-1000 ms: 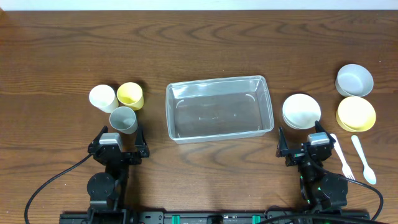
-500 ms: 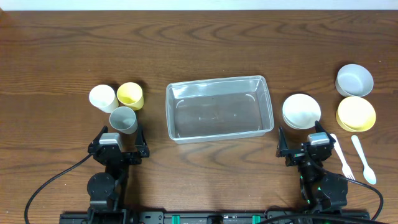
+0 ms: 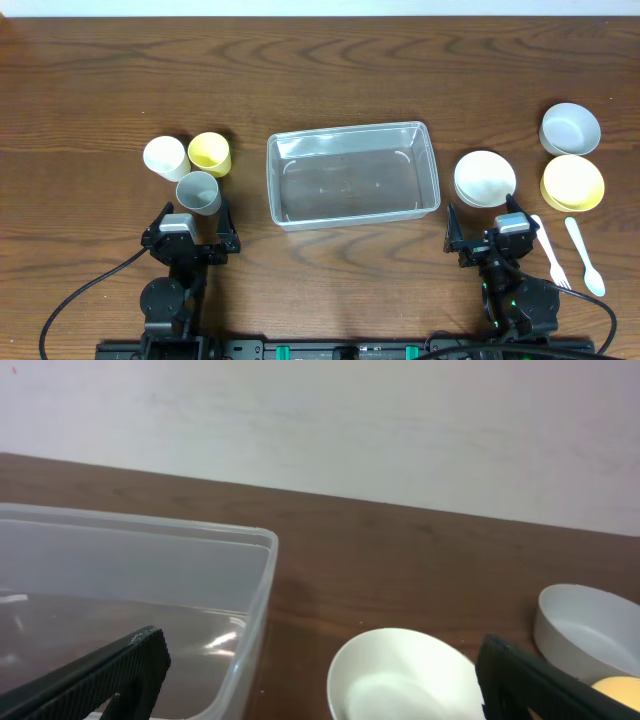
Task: Pack container
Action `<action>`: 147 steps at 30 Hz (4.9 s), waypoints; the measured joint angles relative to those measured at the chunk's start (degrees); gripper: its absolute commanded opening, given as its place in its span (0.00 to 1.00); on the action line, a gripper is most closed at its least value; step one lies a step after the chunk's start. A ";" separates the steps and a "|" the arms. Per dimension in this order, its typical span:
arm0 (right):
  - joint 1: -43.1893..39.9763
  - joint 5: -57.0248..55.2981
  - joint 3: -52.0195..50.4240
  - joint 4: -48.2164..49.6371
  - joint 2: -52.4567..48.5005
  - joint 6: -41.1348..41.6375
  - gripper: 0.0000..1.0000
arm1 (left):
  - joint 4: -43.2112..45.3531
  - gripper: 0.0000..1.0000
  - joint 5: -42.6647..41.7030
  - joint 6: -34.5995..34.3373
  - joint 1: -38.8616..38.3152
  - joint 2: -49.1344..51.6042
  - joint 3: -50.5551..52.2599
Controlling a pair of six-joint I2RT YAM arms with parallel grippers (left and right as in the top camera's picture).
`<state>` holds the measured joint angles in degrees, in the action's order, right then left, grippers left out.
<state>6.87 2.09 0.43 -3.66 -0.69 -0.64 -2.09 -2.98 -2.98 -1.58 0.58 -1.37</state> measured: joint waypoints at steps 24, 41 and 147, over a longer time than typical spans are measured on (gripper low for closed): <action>0.00 2.14 33.35 -22.23 -24.70 7.63 0.99 | -37.35 0.98 -5.90 -11.82 0.00 25.55 -37.83; -0.52 3.28 72.91 -61.79 -76.65 -0.26 0.86 | -72.35 0.98 -1.86 -10.47 0.00 61.02 -71.41; -0.52 -5.73 70.25 -58.47 -73.70 8.79 0.68 | -56.22 0.26 1.66 -2.51 0.00 104.56 -71.52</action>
<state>6.35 -3.64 70.67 -62.13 -74.39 8.14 -58.30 -1.32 -5.50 -1.58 105.14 -72.88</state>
